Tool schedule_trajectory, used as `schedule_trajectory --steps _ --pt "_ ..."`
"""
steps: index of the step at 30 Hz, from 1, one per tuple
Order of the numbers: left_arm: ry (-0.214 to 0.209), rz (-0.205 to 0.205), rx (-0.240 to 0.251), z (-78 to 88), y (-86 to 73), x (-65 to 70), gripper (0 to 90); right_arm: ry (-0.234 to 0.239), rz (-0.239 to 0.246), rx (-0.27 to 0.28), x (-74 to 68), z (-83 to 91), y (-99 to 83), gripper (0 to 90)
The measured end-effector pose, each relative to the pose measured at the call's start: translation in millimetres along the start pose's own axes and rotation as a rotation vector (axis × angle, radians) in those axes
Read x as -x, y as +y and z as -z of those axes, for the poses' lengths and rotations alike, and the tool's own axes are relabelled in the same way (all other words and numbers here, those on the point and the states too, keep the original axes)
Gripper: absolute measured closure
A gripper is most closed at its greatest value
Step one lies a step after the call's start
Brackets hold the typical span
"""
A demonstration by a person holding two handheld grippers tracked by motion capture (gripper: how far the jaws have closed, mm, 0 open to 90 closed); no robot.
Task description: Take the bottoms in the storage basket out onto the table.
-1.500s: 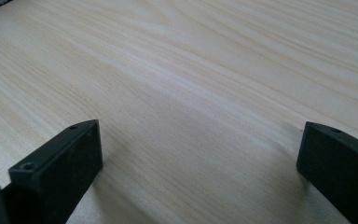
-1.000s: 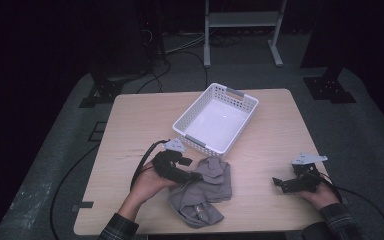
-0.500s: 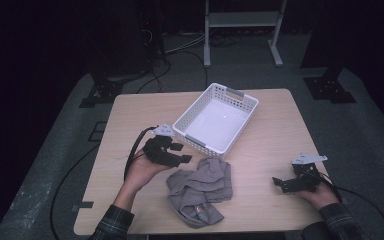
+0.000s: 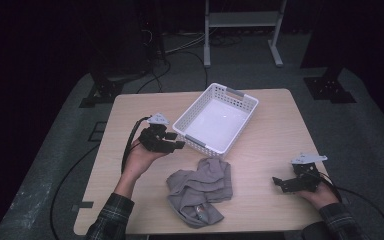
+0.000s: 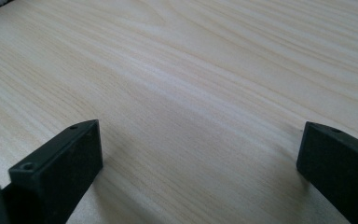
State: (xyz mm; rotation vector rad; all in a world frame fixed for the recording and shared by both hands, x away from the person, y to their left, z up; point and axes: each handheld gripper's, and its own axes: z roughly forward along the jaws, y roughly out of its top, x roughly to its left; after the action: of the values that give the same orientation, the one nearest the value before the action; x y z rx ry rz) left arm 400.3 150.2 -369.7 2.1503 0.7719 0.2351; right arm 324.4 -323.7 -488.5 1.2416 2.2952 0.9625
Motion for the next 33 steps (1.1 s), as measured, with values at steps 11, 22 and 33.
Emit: schedule_trajectory --steps 11,22,33 --pt "0.04 0.008 -0.002 -6.2 6.7 -13.9 52.5 0.0 -0.001 0.001 -0.1 0.0 0.0 0.0" --pt "0.047 0.019 0.027 -12.7 16.7 -31.6 50.8 -0.006 -0.007 -0.001 -0.3 -0.1 0.1 0.0" --pt "0.067 0.03 0.008 -21.1 21.7 -47.4 49.3 -0.011 -0.01 0.001 0.5 0.4 -0.4 0.0"
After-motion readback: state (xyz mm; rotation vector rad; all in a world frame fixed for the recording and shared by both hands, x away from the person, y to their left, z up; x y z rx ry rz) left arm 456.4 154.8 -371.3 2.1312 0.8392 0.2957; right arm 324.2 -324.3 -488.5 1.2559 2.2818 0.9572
